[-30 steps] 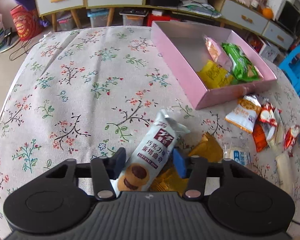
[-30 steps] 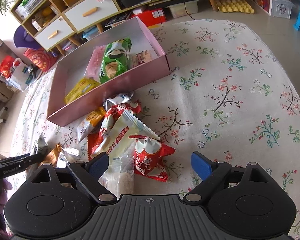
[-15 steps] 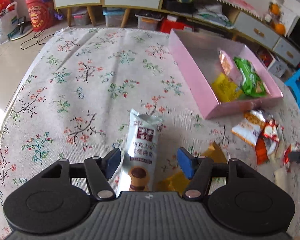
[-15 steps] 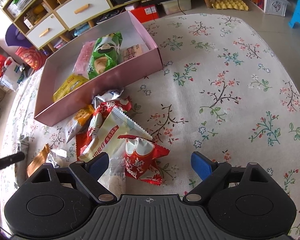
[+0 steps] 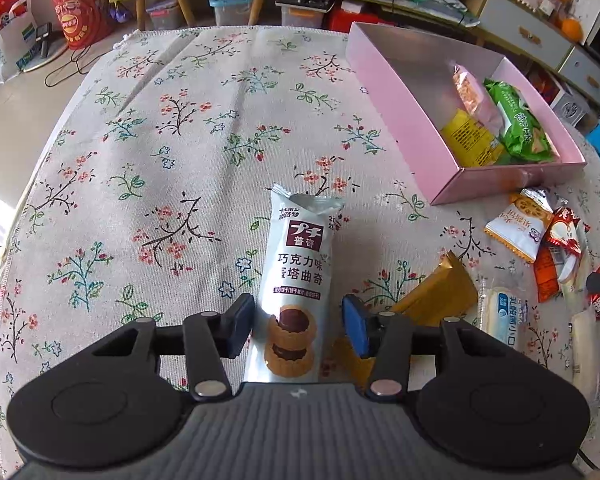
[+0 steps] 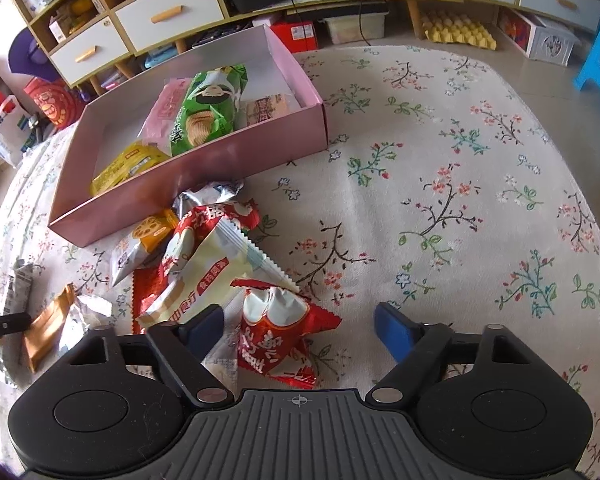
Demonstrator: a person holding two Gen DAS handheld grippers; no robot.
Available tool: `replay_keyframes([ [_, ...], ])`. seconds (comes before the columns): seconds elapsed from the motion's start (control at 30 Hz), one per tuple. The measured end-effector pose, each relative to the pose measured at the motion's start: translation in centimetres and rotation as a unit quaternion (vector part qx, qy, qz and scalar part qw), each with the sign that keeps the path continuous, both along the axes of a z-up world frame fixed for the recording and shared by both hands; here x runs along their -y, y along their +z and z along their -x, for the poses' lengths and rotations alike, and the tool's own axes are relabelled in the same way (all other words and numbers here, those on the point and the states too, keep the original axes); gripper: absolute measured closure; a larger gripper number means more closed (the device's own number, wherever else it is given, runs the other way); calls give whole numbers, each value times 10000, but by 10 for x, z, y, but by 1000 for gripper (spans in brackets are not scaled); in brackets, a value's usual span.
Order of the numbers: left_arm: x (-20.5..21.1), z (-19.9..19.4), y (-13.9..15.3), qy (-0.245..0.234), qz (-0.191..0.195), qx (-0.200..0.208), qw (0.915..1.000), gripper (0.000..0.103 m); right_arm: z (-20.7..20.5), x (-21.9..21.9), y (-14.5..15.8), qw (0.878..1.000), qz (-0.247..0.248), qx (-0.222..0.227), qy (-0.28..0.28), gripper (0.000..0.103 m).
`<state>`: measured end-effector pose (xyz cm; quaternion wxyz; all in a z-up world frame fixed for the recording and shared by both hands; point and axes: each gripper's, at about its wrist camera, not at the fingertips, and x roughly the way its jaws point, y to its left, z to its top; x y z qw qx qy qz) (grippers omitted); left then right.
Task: Organize snacks
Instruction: 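Grasp the white chocolate cookie bar with the left tool while the right tool grasps the red candy bag, then lift the cookie bar toward the pink box with the left tool while the right tool holds the red bag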
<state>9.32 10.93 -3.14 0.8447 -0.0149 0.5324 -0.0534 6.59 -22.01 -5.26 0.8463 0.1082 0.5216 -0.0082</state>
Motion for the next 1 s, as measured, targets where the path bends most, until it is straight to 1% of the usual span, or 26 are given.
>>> replay_keyframes([
  [0.07,0,0,0,-23,1,8,10000,59,0,1,0,10000,-66,2,5,32],
  [0.1,0,1,0,-34,-14,18,10000,59,0,1,0,9999,-100,6,24,38],
  [0.13,0,1,0,-50,-38,27,10000,61,-1,1,0,9999,-119,28,56,45],
  [0.17,1,1,0,-75,-72,38,9999,66,-1,1,1,9999,-124,55,84,47],
  [0.2,1,2,0,-83,-105,51,9999,68,-1,0,1,9998,-128,65,102,54],
  [0.23,1,2,0,-85,-102,55,9999,71,-1,0,2,9998,-167,67,129,57],
  [0.27,0,2,1,-82,-72,49,9999,72,-1,0,3,9996,-220,64,149,61],
  [0.37,-1,2,1,-71,-25,74,9999,74,-1,-2,4,9995,-226,69,202,63],
  [0.43,0,2,2,-59,5,78,10000,74,0,-2,5,9994,-241,79,215,67],
  [0.5,0,2,2,-49,41,88,9999,74,0,-2,7,9994,-268,87,201,67],
  [1.0,0,1,14,48,299,273,9992,74,1,9,22,9987,-430,263,23,68],
])
